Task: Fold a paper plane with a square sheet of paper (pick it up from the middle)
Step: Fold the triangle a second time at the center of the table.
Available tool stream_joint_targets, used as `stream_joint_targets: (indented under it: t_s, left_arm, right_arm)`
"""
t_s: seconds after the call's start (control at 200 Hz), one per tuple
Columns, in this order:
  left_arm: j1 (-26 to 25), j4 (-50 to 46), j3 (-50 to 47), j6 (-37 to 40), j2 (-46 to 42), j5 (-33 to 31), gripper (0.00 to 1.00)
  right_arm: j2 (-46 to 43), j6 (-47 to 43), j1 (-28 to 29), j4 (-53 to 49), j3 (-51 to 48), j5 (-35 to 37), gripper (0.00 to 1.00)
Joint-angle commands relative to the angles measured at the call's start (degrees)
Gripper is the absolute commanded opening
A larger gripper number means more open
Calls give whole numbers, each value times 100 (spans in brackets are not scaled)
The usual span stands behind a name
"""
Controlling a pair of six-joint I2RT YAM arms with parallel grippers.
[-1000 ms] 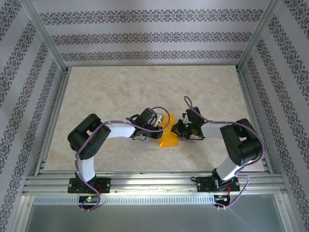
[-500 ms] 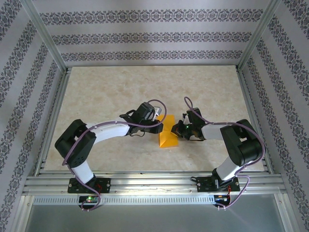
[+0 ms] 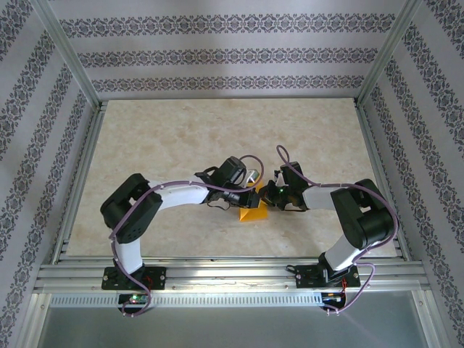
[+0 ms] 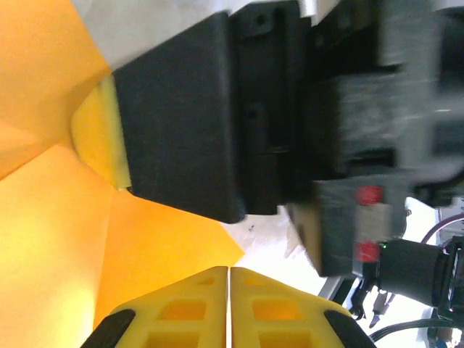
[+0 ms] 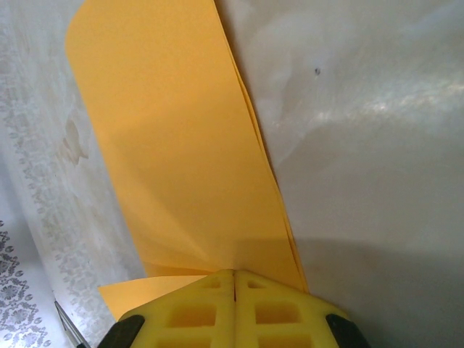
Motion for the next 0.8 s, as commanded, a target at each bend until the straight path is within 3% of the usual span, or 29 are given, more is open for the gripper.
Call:
stream_joint_targets:
  t_s: [0.0, 0.794]
  left_arm:
    - [-43, -23, 186, -102, 190, 321, 9]
    - [-54, -401, -271, 291, 454, -215, 9]
  right_arm:
    - [121, -34, -61, -504, -213, 356, 0]
    - [217, -88, -89, -493, -263, 321, 0]
